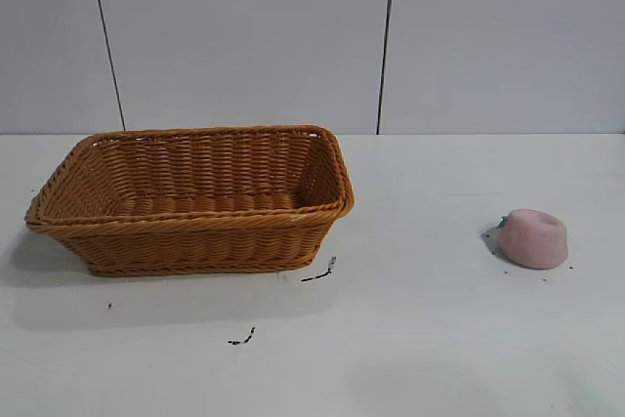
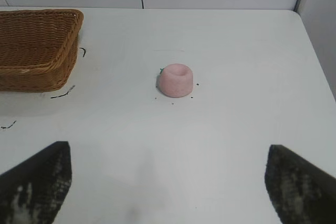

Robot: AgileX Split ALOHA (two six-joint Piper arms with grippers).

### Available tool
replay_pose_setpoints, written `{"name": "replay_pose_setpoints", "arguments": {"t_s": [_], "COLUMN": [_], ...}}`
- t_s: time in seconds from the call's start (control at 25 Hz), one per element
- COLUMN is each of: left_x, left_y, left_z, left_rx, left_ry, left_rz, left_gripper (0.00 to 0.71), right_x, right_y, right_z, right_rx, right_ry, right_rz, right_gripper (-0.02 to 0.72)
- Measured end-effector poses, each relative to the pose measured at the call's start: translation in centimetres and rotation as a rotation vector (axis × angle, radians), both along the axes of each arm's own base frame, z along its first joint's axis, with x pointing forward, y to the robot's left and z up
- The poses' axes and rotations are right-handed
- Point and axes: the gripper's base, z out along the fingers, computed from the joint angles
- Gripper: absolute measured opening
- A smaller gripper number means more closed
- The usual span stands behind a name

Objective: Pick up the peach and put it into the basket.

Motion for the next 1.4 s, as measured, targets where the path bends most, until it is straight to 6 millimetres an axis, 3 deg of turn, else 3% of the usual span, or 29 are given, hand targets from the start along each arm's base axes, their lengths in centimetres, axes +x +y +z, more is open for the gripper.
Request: {"name": "replay_pose_setpoints", "arguments": {"t_s": [0.48, 0.64, 0.88, 1.04, 1.28, 1.4], "left_x": [0.0, 0.0, 0.0, 0.0, 0.0, 0.0], "left_y": [0.0, 0.0, 0.0, 0.0, 0.0, 0.0], "left_z": [0.0, 0.0, 0.0, 0.0, 0.0, 0.0], "left_rx": [0.000, 0.000, 0.000, 0.000, 0.000, 0.000], "left_ry": [0.000, 0.000, 0.000, 0.000, 0.000, 0.000], "left_rz": [0.000, 0.000, 0.000, 0.000, 0.000, 0.000], "left_gripper": [0.693, 0.693, 0.693, 0.693, 0.693, 0.693], "right_x": [0.0, 1.7, 8.1, 13.9, 23.0, 27.4], "right_y": [0.0, 0.0, -0.1, -0.1, -0.1, -0.1], "right_z": [0.1, 1.7, 5.1, 6.0, 4.5, 2.2], "right_rx": [0.004, 0.021, 0.025, 0.028, 0.028, 0.021], "right_ry": [-0.003, 0.052, 0.203, 0.339, 0.570, 0.719], "right_rz": [-0.002, -0.011, -0.019, -0.021, -0.022, -0.015], "right_gripper": [0.695, 0.695, 0.695, 0.695, 0.695, 0.695]}}
